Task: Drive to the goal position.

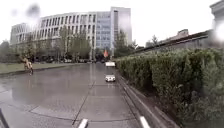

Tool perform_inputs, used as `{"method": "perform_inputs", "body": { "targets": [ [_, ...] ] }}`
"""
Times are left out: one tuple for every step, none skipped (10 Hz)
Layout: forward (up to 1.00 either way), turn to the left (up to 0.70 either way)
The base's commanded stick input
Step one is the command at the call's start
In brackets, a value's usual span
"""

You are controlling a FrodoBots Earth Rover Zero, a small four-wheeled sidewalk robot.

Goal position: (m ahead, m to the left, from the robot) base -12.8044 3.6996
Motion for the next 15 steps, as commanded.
{"method": "perform_inputs", "body": {
  "targets": [
    [0.06,0.0],
    [0.06,0.0],
    [0.06,0.0],
    [0.06,0.0],
    [0.06,0.0],
    [0.06,0.0],
    [0.06,0.0],
    [0.06,0.0],
    [0.06,0.0],
    [0.06,0.0],
    [0.06,0.0],
    [0.06,0.0],
    [0.06,0.0],
    [0.06,0.0],
    [0.06,0.0]
  ]
}}
